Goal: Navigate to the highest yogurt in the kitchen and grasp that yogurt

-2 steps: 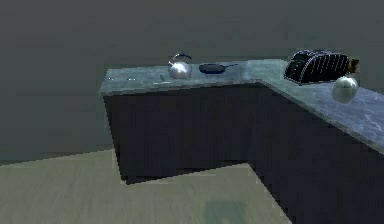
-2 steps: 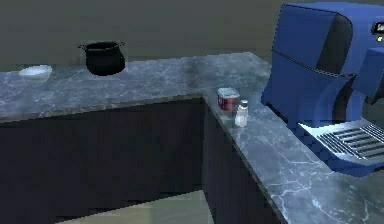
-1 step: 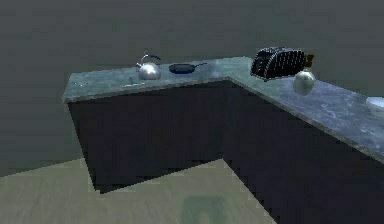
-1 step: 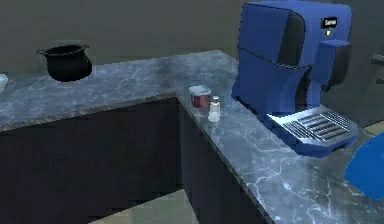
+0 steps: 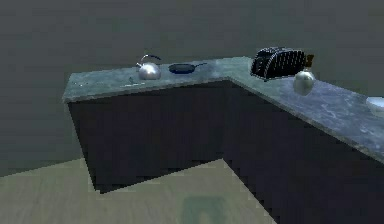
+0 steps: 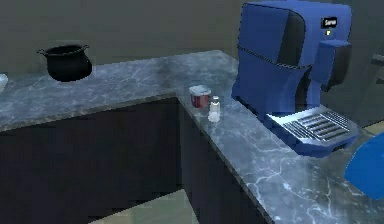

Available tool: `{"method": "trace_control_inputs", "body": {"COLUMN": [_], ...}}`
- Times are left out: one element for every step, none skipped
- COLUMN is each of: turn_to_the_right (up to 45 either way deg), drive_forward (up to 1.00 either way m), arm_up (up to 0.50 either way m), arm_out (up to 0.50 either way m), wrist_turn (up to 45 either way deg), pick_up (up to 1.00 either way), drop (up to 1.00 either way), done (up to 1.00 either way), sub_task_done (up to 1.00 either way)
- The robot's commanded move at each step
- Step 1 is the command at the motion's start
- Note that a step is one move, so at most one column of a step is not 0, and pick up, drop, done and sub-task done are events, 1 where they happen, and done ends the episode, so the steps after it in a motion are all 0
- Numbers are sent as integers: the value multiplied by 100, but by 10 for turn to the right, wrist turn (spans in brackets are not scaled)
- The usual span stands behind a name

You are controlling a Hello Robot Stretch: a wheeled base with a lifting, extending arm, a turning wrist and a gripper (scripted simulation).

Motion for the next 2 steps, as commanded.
{"method": "trace_control_inputs", "body": {"turn_to_the_right": [0,0], "drive_forward": [0,0], "arm_up": [38,0], "arm_out": [0,50], "wrist_turn": [0,0], "pick_up": [0,0], "drop": [0,0], "done": [0,0], "sub_task_done": [0,0]}}
